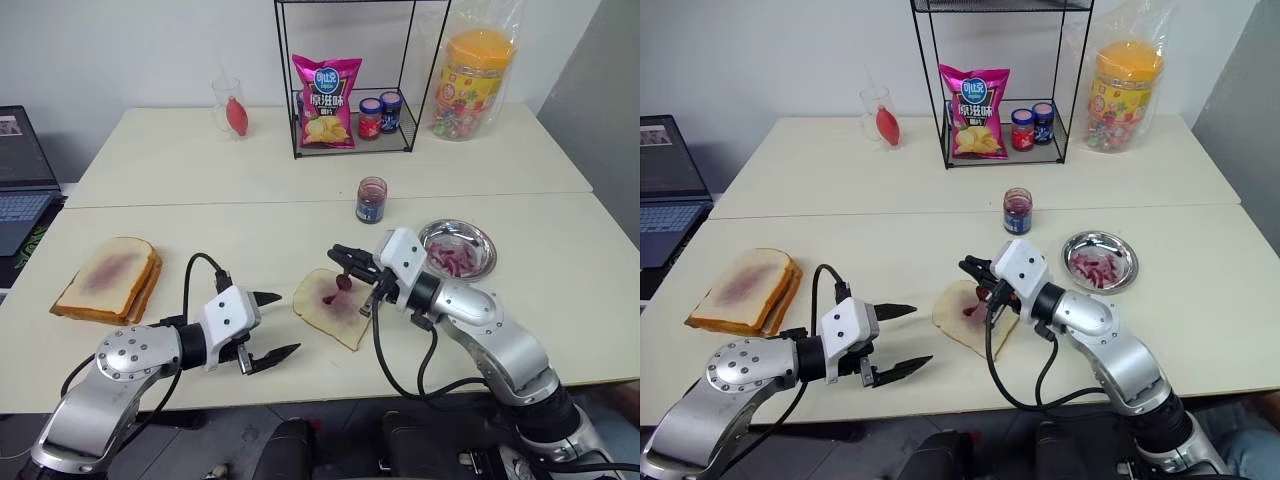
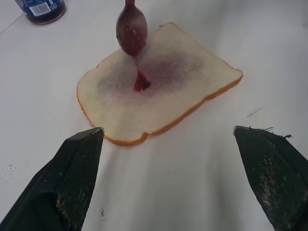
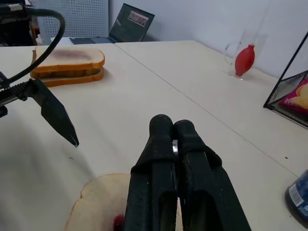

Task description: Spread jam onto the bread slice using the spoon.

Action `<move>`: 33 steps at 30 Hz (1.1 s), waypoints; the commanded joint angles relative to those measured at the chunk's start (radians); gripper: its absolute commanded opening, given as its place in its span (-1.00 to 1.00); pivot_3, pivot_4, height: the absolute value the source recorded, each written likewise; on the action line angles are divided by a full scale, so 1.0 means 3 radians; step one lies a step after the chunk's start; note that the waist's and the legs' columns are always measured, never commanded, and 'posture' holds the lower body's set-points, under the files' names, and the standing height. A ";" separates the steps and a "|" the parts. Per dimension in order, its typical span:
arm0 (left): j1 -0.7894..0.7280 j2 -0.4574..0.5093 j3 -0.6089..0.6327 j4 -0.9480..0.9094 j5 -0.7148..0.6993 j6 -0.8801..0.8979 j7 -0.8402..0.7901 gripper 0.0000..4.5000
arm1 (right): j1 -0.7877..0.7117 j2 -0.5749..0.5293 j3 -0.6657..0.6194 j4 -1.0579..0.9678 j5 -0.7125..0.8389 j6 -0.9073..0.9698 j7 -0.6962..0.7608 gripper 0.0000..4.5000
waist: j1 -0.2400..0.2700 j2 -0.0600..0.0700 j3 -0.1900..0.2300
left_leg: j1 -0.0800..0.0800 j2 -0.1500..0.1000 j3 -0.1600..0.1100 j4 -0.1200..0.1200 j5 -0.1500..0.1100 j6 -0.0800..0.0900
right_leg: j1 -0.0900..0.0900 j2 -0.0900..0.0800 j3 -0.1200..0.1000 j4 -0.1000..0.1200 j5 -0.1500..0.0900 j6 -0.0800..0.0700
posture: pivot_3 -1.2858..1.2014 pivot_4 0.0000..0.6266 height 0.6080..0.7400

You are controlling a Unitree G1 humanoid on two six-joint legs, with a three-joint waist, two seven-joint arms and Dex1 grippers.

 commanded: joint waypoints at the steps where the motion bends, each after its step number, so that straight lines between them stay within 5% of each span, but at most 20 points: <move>1: 0.0008 0.0044 0.0066 -0.0036 0.0008 -0.0083 -0.0017 1.00 | -0.0092 0.0329 -0.0522 -0.0163 0.0661 0.0616 -0.0321 -0.99 | 0.0000 0.0000 0.0000 | 0.0001 0.0001 0.0000 0.0000 0.0000 0.0000 | 0.0000 0.0000 0.0000 0.0001 0.0000 0.0000 | 0.03 -0.52 1.00; 9: -0.0039 0.0042 0.0077 0.0005 0.0010 -0.0089 -0.0026 1.00 | -0.0142 0.1153 -0.1373 0.0100 0.1999 0.1744 -0.1241 -0.99 | -0.0003 0.0000 -0.0001 | 0.0001 0.0002 0.0000 -0.0002 0.0000 0.0000 | 0.0000 -0.0001 0.0002 0.0002 0.0000 -0.0001 | 0.03 -0.52 1.00; 14: -0.0036 0.0077 0.0086 0.0032 -0.0012 -0.0101 -0.0088 1.00 | -0.0040 0.1436 -0.1616 0.0599 0.2235 0.1855 -0.1501 -0.99 | -0.0008 -0.0001 -0.0001 | 0.0002 0.0002 0.0001 -0.0003 0.0000 0.0000 | 0.0000 0.0000 0.0002 0.0003 0.0000 -0.0003 | 0.03 -0.52 1.00; 33: -0.0063 0.0096 0.0029 0.0060 0.0051 -0.0169 -0.0117 1.00 | 0.0218 0.1001 -0.1613 0.0942 0.2217 0.1890 -0.1236 -0.99 | -0.0009 -0.0001 -0.0002 | 0.0003 0.0002 0.0004 -0.0006 0.0000 0.0000 | 0.0000 0.0001 0.0003 0.0000 0.0000 -0.0001 | 0.03 -0.52 1.00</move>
